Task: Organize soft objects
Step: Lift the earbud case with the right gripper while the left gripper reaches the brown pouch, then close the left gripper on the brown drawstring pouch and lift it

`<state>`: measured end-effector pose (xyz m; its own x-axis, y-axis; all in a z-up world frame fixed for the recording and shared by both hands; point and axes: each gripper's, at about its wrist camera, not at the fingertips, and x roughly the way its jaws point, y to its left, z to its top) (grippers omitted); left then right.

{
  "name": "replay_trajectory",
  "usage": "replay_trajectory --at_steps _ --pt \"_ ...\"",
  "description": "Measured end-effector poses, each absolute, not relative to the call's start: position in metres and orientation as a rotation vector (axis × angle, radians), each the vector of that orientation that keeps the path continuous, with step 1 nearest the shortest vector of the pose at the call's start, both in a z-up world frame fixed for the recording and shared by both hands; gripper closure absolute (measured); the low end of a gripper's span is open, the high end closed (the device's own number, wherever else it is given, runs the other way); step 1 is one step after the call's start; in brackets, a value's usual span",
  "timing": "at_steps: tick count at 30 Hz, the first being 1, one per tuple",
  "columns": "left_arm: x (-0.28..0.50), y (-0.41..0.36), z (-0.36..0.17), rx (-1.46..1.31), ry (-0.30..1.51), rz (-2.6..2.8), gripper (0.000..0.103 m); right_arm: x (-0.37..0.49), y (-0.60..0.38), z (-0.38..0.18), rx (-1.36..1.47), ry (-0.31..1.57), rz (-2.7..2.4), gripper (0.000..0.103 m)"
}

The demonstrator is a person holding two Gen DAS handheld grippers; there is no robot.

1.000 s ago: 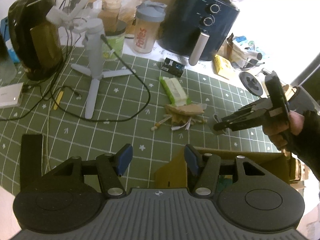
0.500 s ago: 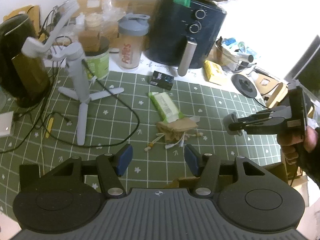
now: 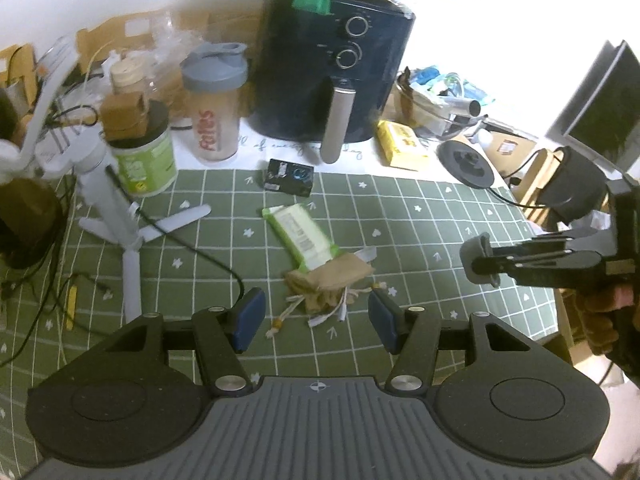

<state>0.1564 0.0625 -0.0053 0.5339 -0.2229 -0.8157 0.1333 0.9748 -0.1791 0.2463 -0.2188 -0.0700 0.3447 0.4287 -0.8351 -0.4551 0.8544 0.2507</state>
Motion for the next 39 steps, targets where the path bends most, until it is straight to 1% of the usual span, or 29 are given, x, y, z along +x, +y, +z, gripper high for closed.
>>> replay_trajectory --at_steps 12,24,27,29,31,32,33,35,36,37,39 --pt "0.192 0.048 -0.034 0.003 1.006 -0.363 0.047 0.218 -0.246 -0.057 0.054 1.059 0.483 0.078" --pt "0.219 0.015 -0.093 0.286 1.018 -0.516 0.048 0.186 -0.273 -0.046 0.170 1.032 0.384 0.078" --pt "0.224 0.007 -0.111 0.366 1.018 -0.534 0.050 0.177 -0.280 -0.042 0.199 1.021 0.359 0.078" --pt "0.229 0.003 -0.123 0.415 1.031 -0.530 0.062 0.172 -0.284 -0.039 0.219 1.014 0.345 0.078" --pt "0.234 0.001 -0.134 0.435 1.048 -0.530 0.067 0.168 -0.287 -0.038 0.230 1.010 0.335 0.078" --pt "0.237 0.001 -0.140 0.440 1.062 -0.529 0.072 0.166 -0.289 -0.038 0.235 1.010 0.329 0.078" --pt "0.240 0.000 -0.145 0.446 1.076 -0.528 0.074 0.164 -0.291 -0.038 0.239 1.011 0.322 0.078" --pt "0.242 -0.001 -0.149 0.446 1.084 -0.542 0.088 0.160 -0.293 -0.039 0.246 1.012 0.312 0.078" --pt "0.241 -0.001 -0.148 0.447 1.078 -0.549 0.089 0.158 -0.295 -0.038 0.251 1.011 0.308 0.078" --pt "0.240 -0.002 -0.145 0.449 1.069 -0.557 0.095 0.157 -0.296 -0.038 0.255 1.011 0.305 0.078" --pt "0.238 -0.004 -0.139 0.451 1.056 -0.569 0.095 0.153 -0.299 -0.038 0.262 1.009 0.297 0.078"
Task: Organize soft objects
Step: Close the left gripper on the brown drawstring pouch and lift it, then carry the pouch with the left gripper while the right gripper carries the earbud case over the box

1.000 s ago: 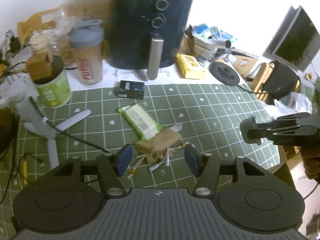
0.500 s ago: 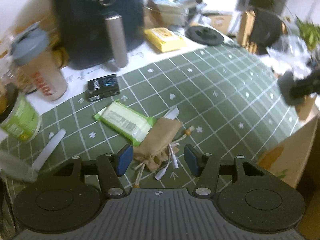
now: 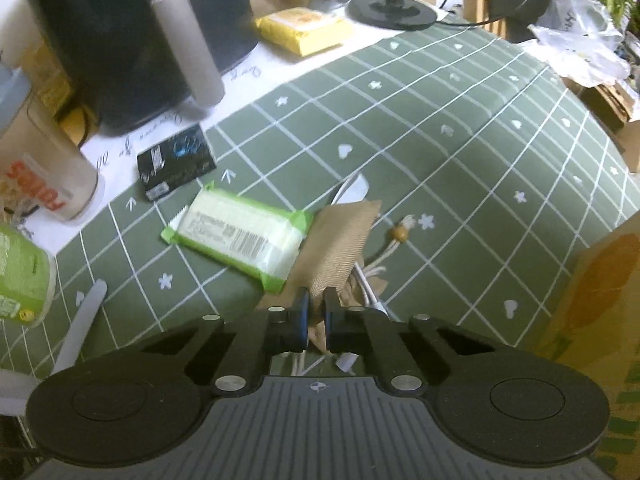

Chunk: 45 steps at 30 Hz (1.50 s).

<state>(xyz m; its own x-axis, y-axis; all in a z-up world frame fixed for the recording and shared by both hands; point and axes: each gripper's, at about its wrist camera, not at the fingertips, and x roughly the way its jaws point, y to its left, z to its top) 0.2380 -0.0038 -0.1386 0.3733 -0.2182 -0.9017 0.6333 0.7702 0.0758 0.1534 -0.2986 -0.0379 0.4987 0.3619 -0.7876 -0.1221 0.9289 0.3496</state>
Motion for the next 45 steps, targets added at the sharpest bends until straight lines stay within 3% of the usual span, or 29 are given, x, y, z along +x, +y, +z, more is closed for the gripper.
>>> replay_trajectory --at_steps 45 --pt "0.150 0.017 0.044 0.020 0.852 -0.524 0.096 0.124 -0.290 0.014 0.262 0.907 0.469 0.078"
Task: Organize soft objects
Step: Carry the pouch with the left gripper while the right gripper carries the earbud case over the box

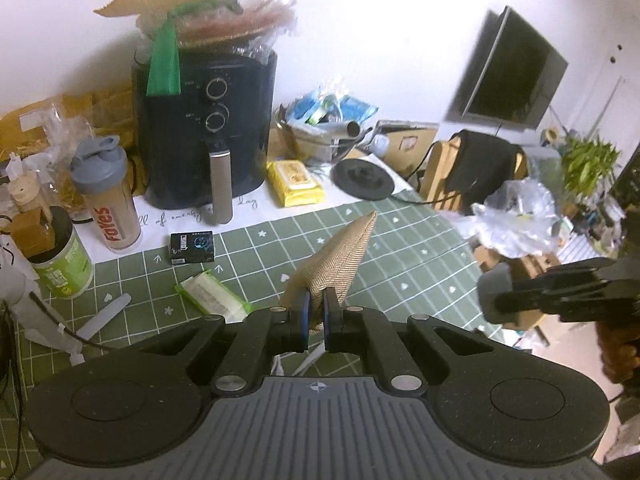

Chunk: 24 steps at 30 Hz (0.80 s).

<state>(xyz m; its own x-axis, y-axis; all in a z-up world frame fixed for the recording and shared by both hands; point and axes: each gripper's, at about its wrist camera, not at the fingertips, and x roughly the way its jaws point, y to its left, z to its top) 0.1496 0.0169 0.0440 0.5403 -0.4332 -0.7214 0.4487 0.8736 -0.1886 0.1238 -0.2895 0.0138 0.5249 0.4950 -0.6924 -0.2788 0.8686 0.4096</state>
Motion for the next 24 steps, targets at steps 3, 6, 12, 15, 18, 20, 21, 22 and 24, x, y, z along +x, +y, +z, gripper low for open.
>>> replay_trajectory --at_steps 3,6,12,15,18,20,21,22,24 --pt "0.137 0.020 0.055 0.000 0.844 -0.517 0.096 0.120 -0.290 0.016 0.261 0.902 0.480 0.078" --pt "0.123 0.022 0.064 -0.035 0.843 -0.498 0.096 0.115 -0.292 0.016 0.266 0.899 0.489 0.078" --pt "0.091 0.024 0.082 -0.075 0.833 -0.464 0.096 0.104 -0.292 0.019 0.273 0.892 0.525 0.078" --pt "0.077 0.023 0.088 -0.084 0.831 -0.441 0.096 0.099 -0.292 0.019 0.279 0.888 0.543 0.078" --pt "0.064 0.024 0.092 -0.100 0.827 -0.411 0.096 0.095 -0.292 0.020 0.282 0.884 0.557 0.078" --pt "0.055 0.024 0.095 -0.114 0.823 -0.397 0.096 0.093 -0.292 0.021 0.283 0.882 0.567 0.078" --pt "0.052 0.024 0.097 -0.119 0.822 -0.389 0.096 0.092 -0.292 0.021 0.285 0.881 0.573 0.078" --pt "0.048 0.024 0.098 -0.123 0.820 -0.378 0.096 0.091 -0.292 0.021 0.286 0.881 0.577 0.078" --pt "0.042 0.025 0.100 -0.127 0.821 -0.360 0.096 0.088 -0.292 0.021 0.285 0.881 0.586 0.078"
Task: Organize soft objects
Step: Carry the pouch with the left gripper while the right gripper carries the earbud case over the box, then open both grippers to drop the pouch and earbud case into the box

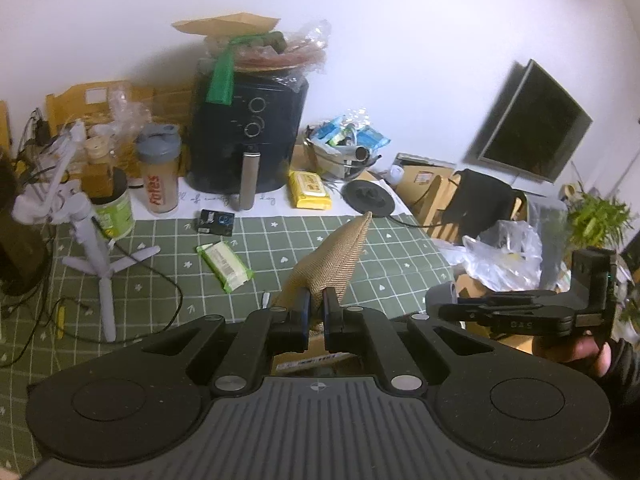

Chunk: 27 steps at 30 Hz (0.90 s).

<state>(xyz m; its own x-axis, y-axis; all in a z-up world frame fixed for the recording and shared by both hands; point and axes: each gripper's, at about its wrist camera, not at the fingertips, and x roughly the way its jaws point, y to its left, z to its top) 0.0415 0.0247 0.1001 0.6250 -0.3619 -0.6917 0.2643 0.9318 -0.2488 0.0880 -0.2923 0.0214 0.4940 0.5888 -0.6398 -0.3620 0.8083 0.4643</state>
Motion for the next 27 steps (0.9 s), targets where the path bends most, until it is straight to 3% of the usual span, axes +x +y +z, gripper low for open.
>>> replay_trajectory --at_steps 7,27 --pt "0.019 0.020 0.092 -0.126 0.863 -0.290 0.096 0.081 -0.289 0.024 0.275 0.880 0.621 0.078" --pt "0.000 -0.029 -0.011 -0.166 1.097 -0.311 0.094 0.059 -0.292 0.020 0.279 0.906 0.630 0.078"
